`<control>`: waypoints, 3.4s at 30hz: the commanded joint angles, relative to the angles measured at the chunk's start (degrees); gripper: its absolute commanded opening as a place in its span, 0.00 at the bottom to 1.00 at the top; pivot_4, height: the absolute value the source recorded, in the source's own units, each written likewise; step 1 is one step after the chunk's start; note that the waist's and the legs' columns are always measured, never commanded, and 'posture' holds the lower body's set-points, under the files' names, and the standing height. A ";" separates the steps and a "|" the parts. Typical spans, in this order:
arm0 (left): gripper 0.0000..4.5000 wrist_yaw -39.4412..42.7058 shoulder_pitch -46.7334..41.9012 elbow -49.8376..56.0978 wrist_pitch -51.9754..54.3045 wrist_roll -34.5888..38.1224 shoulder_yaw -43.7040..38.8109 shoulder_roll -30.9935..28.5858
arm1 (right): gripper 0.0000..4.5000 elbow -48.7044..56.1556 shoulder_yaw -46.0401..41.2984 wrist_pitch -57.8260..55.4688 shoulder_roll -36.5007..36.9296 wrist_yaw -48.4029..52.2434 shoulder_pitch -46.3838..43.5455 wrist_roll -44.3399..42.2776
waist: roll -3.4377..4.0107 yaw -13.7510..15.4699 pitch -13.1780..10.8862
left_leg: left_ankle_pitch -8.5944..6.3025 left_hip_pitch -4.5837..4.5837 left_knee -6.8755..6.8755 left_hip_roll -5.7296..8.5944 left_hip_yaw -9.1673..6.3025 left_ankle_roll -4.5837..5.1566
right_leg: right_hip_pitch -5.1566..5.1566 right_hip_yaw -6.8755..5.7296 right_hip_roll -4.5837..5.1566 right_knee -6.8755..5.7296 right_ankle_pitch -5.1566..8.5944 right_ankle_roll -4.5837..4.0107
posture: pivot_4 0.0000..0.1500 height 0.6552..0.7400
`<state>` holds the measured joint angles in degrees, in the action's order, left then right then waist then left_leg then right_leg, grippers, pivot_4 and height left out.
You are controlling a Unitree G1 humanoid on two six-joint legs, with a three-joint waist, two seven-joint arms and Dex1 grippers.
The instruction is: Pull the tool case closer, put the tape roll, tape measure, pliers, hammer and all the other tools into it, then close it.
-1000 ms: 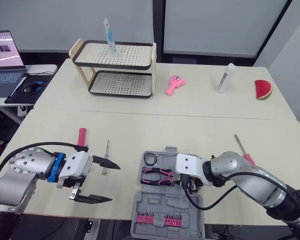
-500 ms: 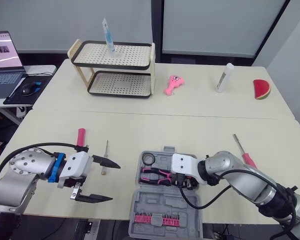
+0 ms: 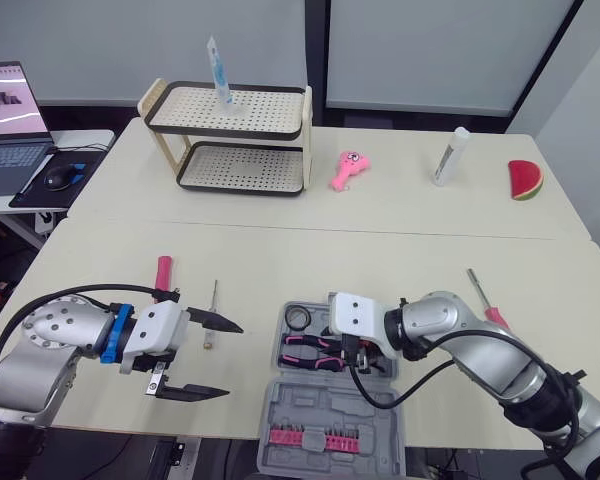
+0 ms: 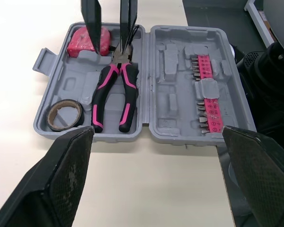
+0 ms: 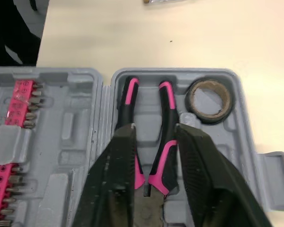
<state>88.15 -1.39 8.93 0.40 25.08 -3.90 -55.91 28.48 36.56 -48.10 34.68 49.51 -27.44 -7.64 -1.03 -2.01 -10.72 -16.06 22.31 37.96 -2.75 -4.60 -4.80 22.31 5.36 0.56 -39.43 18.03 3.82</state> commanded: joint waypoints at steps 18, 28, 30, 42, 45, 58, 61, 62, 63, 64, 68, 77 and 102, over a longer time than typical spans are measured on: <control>1.00 -1.76 1.86 0.87 -0.01 0.48 -0.48 0.02 | 0.01 -10.16 7.63 7.25 -0.71 0.25 4.06 9.43 | -0.03 -0.20 0.02 | 0.00 -0.28 -0.03 0.00 0.04 0.00 | -0.14 0.08 -0.02 -0.02 0.01 -0.01 | 1.00 0.94; 1.00 -5.68 4.30 0.76 4.84 0.30 -2.18 -0.67 | 0.01 0.20 -6.46 13.11 -2.55 1.17 7.28 1.90 | -0.06 -0.29 0.03 | 0.00 -0.27 -0.02 0.00 0.04 0.00 | -0.10 0.12 -0.03 -0.13 0.01 -0.01 | 1.00 0.94; 1.00 -8.06 4.57 0.59 5.52 -1.49 -1.99 -0.61 | 0.01 3.06 -10.72 14.61 -0.15 1.48 9.81 0.41 | -0.07 -0.21 0.04 | 0.00 -0.26 -0.02 0.00 0.04 0.00 | -0.11 0.11 -0.02 -0.12 0.01 -0.01 | 1.00 0.94; 0.61 -10.82 4.54 -4.18 0.73 -8.02 4.74 3.99 | 0.00 3.63 -32.95 29.54 18.73 8.72 38.84 -3.22 | -0.14 -0.21 0.09 | 0.01 -0.66 0.01 -0.01 0.08 0.02 | -0.46 0.14 -0.08 -0.27 0.04 -0.06 | 1.00 0.94; 0.38 -10.95 3.76 -8.15 -3.38 -11.75 7.69 5.42 | 0.00 0.69 -31.83 33.38 19.34 7.99 41.89 -0.34 | -0.15 -0.35 0.10 | 0.01 -0.77 0.01 -0.01 0.10 0.02 | -0.55 0.18 -0.08 -0.27 0.05 -0.07 | 1.00 0.94; 0.01 -14.45 -1.98 -18.20 -10.56 -18.81 15.46 13.26 | 0.00 -6.70 -24.20 36.94 14.26 5.49 39.32 5.89 | -0.15 -0.24 0.10 | 0.01 -0.70 0.00 0.01 0.10 0.02 | -0.58 0.20 -0.06 -0.09 0.04 -0.05 | 1.00 0.94; 0.01 -14.72 -2.84 -18.60 -10.56 -19.35 16.29 14.30 | 0.00 -8.20 -22.73 37.22 12.88 5.15 37.79 6.80 | -0.15 -0.19 0.10 | 0.01 -0.70 0.00 0.01 0.10 0.02 | -0.57 0.19 -0.06 -0.09 0.03 -0.05 | 1.00 0.94; 0.01 -14.84 -3.12 -18.61 -10.43 -19.56 16.60 14.71 | 0.00 -8.79 -22.13 37.31 12.34 5.09 37.13 7.16 | -0.15 -0.18 0.10 | 0.01 -0.71 0.00 0.01 0.10 0.02 | -0.59 0.19 -0.06 -0.08 0.03 -0.05 | 1.00 0.94; 0.01 -15.00 -3.28 -18.51 -10.32 -19.76 16.91 15.07 | 0.00 -9.29 -21.56 37.51 11.91 5.11 36.55 7.49 | -0.14 -0.17 0.10 | 0.01 -0.71 0.00 0.01 0.10 0.02 | -0.59 0.19 -0.06 -0.07 0.03 -0.04 | 1.00 0.94; 0.01 -15.13 -3.41 -18.41 -10.26 -19.90 17.22 15.37 | 0.00 -9.67 -21.09 37.73 11.45 5.14 35.99 7.69 | -0.14 -0.15 0.11 | 0.01 -0.71 0.00 0.02 0.10 0.02 | -0.60 0.20 -0.06 -0.06 0.02 -0.02 | 1.00 0.94; 0.01 -16.09 -3.88 -17.70 -9.31 -20.54 18.70 16.91 | 0.00 -10.40 -19.61 37.82 9.91 5.32 33.93 8.05 | -0.13 -0.01 0.11 | 0.01 -0.70 -0.01 0.02 0.09 0.02 | -0.60 0.20 -0.06 -0.03 0.02 -0.02 | 1.00 0.94; 0.01 -18.37 -4.23 -14.93 -5.34 -19.97 19.79 19.87 | 0.00 -9.58 -18.39 36.22 7.49 5.34 31.77 7.94 | -0.08 0.16 0.14 | 0.01 -0.74 0.00 0.03 0.09 0.02 | -0.67 0.18 -0.03 0.01 0.02 -0.01 | 1.00 0.94; 0.01 -22.21 -14.18 -22.10 -4.03 -23.76 19.67 24.51 | 0.00 -17.50 -18.28 33.70 1.63 4.62 20.51 9.94 | -0.08 0.15 0.13 | 0.01 -0.72 -0.02 0.03 0.08 0.02 | -0.78 0.19 -0.03 0.35 -0.07 0.12 | 1.00 0.94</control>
<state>66.94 -14.32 -13.94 -2.82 1.31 14.23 -33.68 8.79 16.85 -15.95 38.36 54.02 -5.47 3.52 -1.11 -1.86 -10.59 -16.05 21.59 37.94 -2.71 -4.53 -4.78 21.53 5.54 0.52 -39.07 17.96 3.94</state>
